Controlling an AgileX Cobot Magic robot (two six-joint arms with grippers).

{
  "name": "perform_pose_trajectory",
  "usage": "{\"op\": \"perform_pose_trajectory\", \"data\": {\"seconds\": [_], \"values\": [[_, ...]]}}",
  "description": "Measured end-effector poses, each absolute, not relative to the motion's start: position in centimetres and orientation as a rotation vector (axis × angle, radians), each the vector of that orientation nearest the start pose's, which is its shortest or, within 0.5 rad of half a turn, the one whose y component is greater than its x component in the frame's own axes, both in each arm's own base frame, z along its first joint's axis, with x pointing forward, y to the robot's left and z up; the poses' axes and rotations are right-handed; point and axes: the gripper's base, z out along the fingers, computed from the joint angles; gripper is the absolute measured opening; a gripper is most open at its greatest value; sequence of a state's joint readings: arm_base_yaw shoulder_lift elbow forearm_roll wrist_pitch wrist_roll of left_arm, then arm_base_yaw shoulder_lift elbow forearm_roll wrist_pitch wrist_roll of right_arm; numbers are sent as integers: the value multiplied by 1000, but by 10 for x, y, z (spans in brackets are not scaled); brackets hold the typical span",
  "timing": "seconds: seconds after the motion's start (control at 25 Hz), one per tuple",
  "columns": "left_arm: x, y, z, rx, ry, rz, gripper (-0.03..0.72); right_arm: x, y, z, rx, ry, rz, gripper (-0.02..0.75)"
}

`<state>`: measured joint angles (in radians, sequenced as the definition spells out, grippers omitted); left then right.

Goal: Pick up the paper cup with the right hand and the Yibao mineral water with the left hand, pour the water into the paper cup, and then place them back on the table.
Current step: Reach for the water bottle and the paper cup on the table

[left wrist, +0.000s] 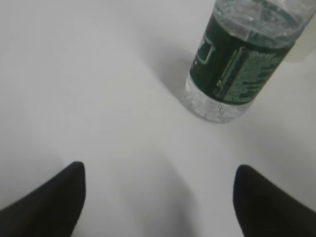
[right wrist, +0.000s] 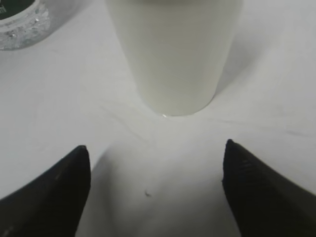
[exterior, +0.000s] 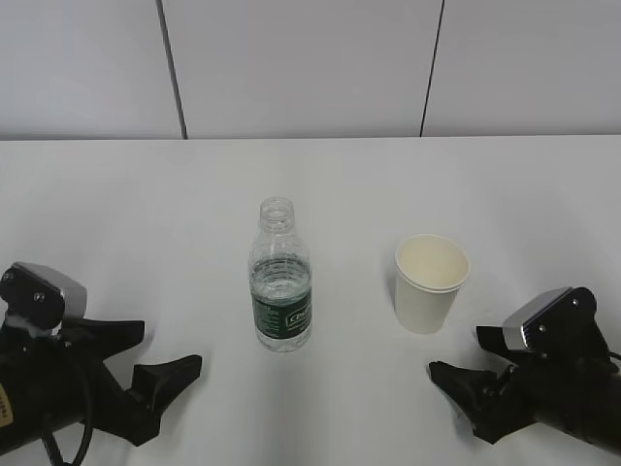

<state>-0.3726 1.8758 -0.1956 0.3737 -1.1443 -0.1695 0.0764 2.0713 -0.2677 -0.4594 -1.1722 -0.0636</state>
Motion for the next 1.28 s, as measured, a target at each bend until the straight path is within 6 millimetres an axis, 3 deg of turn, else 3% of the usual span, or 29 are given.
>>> {"op": "perform_pose_trajectory", "data": {"seconds": [0.56, 1.28], "values": [[228, -136, 106, 692, 1848, -725, 607, 249, 58, 60, -567, 1961, 358, 675], [262, -160, 92, 816, 1840, -819, 608, 278, 63, 67, -590, 1866, 382, 671]]}}
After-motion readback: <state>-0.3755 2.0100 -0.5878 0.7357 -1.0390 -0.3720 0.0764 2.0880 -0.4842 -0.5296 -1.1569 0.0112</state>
